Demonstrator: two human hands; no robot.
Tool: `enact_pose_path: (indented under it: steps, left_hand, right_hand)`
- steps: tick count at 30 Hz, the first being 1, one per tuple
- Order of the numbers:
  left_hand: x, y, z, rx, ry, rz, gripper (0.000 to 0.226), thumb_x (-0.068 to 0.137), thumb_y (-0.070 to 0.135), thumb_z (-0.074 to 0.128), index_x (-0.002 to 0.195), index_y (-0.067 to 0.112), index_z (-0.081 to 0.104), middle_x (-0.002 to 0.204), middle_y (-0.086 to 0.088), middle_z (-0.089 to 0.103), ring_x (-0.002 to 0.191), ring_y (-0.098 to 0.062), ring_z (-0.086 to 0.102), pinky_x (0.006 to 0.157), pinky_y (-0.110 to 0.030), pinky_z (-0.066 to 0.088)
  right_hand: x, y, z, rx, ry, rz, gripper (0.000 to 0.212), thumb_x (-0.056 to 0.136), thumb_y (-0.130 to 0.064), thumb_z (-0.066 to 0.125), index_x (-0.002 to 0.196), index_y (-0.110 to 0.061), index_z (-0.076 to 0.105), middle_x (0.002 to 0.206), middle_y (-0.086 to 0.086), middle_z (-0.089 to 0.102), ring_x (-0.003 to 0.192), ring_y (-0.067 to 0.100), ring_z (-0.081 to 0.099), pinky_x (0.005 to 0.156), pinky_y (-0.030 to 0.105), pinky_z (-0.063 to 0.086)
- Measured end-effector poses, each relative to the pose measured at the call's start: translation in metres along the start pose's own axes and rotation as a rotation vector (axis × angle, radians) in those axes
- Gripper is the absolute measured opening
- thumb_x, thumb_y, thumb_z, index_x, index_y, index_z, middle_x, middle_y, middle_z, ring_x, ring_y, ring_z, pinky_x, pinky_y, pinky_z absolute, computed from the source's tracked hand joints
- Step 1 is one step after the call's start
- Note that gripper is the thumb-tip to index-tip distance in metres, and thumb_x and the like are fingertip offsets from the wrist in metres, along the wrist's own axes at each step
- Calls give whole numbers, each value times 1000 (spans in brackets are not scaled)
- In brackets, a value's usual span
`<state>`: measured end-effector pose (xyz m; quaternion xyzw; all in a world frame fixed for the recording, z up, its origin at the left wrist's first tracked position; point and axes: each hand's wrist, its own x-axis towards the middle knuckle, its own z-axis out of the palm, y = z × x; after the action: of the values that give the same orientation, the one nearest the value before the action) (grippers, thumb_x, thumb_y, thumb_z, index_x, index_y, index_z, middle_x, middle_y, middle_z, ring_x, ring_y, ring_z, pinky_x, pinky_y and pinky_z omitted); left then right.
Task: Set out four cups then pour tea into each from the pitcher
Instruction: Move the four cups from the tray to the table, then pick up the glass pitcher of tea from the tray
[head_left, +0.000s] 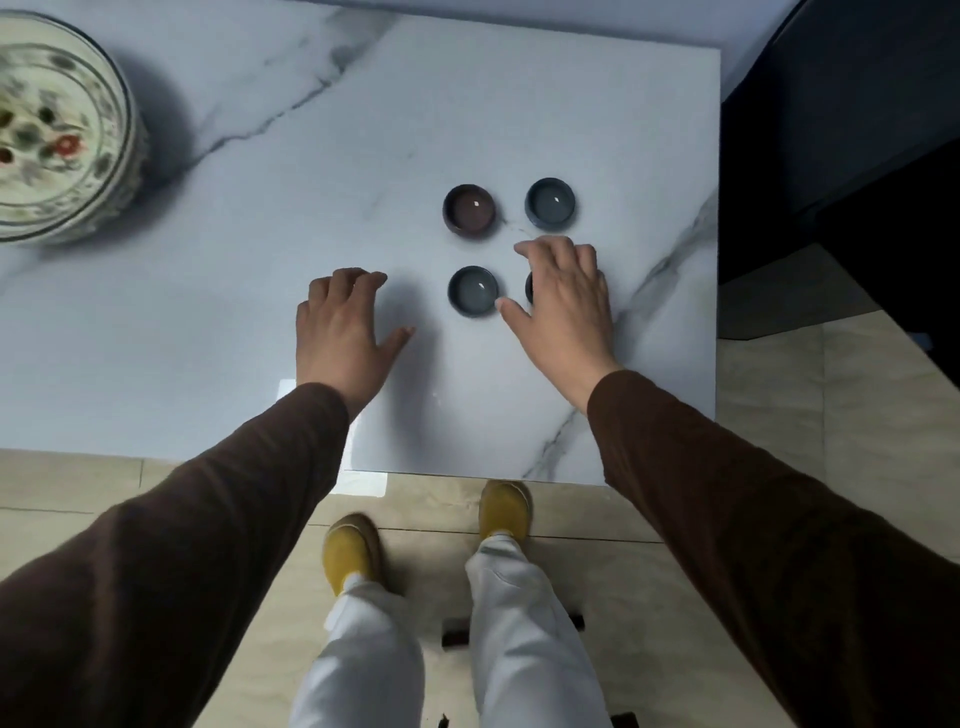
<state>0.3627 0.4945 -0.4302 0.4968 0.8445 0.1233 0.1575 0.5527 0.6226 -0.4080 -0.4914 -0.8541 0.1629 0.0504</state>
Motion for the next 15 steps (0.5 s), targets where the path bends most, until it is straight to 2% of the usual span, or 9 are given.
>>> enact_pose_path:
  steps: [5,15]
  left_hand:
    - [-18,-65,-53,44,15,31,54,85,38,70,131,14,55,126,-9,59,118,-37,48,94,-46,40]
    - [-54,-217,-149,62,6,47,54,83,34,72,130,13,56,125,-8,59,116,-37,50,90,-45,41]
  right_hand:
    - [-9,-77,0,-4,-17,-60,45,85,-35,65,127,-20,55,128,0,54,117,25,46,94,39,41]
    - [-37,-264,32,17,-94,-64,44,89,-33,61,131,-20,53,130,0,53,120,24,45,97,36,36]
